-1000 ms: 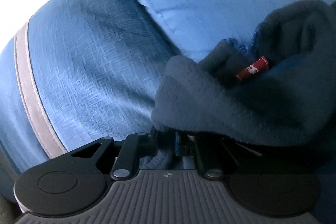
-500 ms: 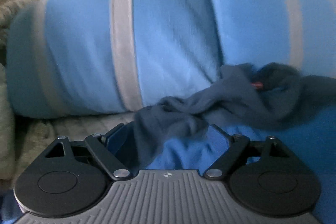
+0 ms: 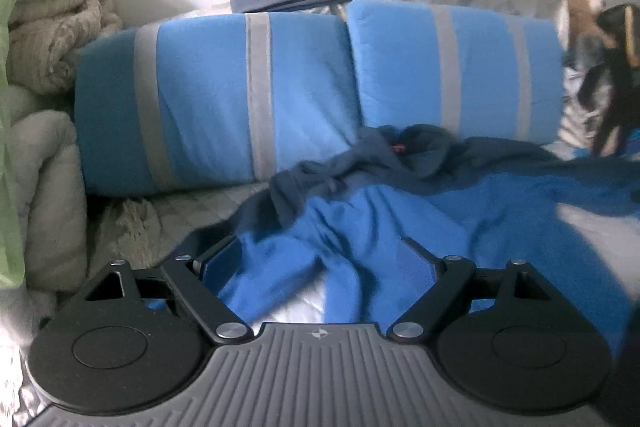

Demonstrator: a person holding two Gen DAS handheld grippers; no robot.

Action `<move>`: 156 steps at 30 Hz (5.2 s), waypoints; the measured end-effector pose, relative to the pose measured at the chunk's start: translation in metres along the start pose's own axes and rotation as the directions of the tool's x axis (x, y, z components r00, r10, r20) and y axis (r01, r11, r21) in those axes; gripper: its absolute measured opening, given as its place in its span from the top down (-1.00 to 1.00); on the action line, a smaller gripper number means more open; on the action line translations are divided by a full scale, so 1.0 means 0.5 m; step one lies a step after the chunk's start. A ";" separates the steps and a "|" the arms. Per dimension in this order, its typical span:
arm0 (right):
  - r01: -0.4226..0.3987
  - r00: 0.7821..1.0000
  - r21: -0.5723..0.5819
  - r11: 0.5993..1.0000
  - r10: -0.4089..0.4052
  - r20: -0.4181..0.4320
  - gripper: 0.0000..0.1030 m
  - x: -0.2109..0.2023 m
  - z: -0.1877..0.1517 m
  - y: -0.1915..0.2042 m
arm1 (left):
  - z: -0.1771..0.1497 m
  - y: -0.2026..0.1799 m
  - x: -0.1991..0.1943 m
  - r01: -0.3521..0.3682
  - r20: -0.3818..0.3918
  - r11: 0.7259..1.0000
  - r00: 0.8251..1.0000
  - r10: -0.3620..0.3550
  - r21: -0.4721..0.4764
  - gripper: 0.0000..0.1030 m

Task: Fold clothes
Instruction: 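Move both open tools back over the spread hoodie, then grasp the blue fleece edge near the green comforter with the left gripper, then lift the held blue fleece upward with the left gripper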

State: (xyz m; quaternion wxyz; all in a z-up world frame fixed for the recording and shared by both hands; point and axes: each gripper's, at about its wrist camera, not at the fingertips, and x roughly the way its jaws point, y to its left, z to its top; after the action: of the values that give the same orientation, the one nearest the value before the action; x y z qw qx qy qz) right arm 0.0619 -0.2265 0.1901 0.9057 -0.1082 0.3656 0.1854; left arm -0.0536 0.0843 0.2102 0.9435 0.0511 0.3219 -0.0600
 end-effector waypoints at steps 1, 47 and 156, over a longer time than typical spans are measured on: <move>-0.027 1.000 0.002 1.000 0.027 0.000 -1.00 -0.023 0.007 0.002 | 0.007 0.007 -0.010 0.030 -0.017 0.999 0.999 -0.031 -0.033 -0.65; -0.010 0.972 0.179 0.984 -0.033 0.234 -1.00 -0.129 0.280 -0.179 | 0.090 0.176 0.197 0.229 -0.036 0.802 0.954 -0.297 -0.552 -0.62; -0.120 0.988 -0.121 0.985 0.130 0.080 0.58 0.784 0.238 0.526 | 0.288 0.517 0.049 -0.471 0.358 0.816 0.738 0.572 -0.334 0.82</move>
State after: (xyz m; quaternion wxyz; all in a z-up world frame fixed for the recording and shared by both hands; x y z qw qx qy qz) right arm 0.2871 0.1524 -0.0165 0.8996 -0.1290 0.3202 0.2674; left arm 0.0897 0.3183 0.3235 0.9690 0.0194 0.0756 0.2346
